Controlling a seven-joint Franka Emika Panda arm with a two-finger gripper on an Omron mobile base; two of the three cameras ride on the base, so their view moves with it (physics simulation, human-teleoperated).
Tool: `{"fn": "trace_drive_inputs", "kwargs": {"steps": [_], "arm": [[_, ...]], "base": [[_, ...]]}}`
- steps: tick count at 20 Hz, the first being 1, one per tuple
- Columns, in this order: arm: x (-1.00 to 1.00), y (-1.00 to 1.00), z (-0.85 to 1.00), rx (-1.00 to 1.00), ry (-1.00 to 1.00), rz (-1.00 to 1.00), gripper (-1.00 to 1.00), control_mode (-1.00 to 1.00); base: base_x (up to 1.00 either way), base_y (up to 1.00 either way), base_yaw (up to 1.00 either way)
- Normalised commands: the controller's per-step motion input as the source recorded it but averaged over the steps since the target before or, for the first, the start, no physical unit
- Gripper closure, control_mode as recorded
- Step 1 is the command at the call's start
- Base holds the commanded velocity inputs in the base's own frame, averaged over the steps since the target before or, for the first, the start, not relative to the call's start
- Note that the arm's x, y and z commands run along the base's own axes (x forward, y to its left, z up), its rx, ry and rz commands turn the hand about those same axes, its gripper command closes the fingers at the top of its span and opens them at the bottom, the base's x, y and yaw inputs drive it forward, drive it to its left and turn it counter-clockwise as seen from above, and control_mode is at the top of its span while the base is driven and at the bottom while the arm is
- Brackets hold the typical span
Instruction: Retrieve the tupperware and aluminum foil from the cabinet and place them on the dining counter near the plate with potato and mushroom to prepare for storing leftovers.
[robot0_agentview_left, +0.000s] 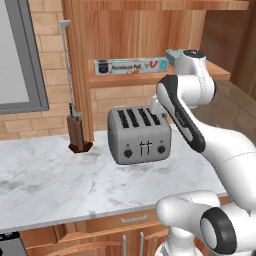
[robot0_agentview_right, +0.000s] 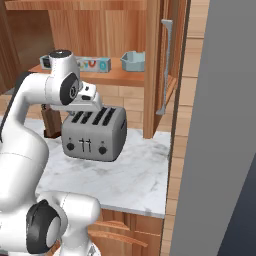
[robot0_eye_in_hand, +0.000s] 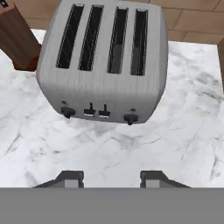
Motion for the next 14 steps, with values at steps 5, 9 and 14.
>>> {"fn": "trace_drive_inputs", "kwargs": {"steps": [5,9,14], "arm": [[-0.12,-0.01,0.11,0.04,-0.18,-0.07,-1.00,-1.00],[-0.12,0.00,0.57,0.12,-0.41,-0.14,-1.00,-1.00],[0.00,0.03,0.57,0.18,-0.42,-0.20,-1.00,-1.00]], "base": [[0.00,0.00,0.00],[0.00,0.00,0.00],[0.00,0.00,0.00]]}}
